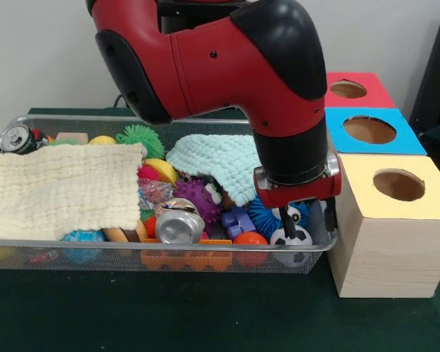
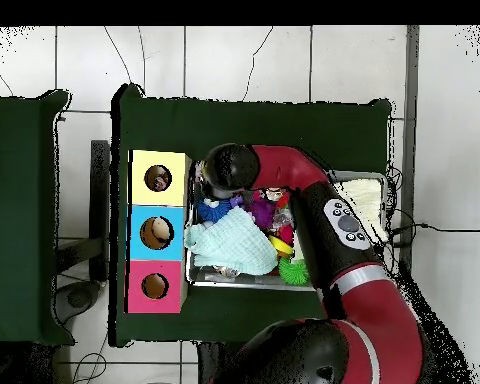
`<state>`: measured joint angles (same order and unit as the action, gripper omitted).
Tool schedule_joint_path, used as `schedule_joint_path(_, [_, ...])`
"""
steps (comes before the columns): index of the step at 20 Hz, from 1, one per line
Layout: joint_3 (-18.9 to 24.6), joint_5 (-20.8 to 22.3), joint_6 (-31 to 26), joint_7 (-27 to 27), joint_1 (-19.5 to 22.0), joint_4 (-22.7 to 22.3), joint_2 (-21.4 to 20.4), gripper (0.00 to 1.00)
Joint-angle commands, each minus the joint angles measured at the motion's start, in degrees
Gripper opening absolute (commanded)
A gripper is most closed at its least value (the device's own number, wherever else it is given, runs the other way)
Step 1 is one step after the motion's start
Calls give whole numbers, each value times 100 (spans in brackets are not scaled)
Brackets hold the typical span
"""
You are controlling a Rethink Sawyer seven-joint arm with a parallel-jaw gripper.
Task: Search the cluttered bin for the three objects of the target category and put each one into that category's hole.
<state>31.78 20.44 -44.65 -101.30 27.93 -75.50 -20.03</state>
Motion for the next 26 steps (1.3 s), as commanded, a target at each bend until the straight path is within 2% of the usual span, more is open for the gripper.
schedule_joint_path(1, [332, 163, -621, 1295, 169, -70, -182, 100])
schedule_joint_path(2, [313, 170, -520, 1179, 226, -368, -362, 100])
schedule_joint_path(3, [268, 180, -306, 963, 321, -866, -656, 100])
schedule_joint_path(5, [272, 201, -22, 786, 471, -1421, -941, 100])
schedule_joint_path(8, [318, 250, 299, 631, 647, -1959, -1195, 100])
schedule_joint_path(17, [393, 304, 775, 292, 867, -2788, -1665, 100])
schedule_joint_path(26, [234, 389, 1100, 85, 797, -3039, -1743, 100])
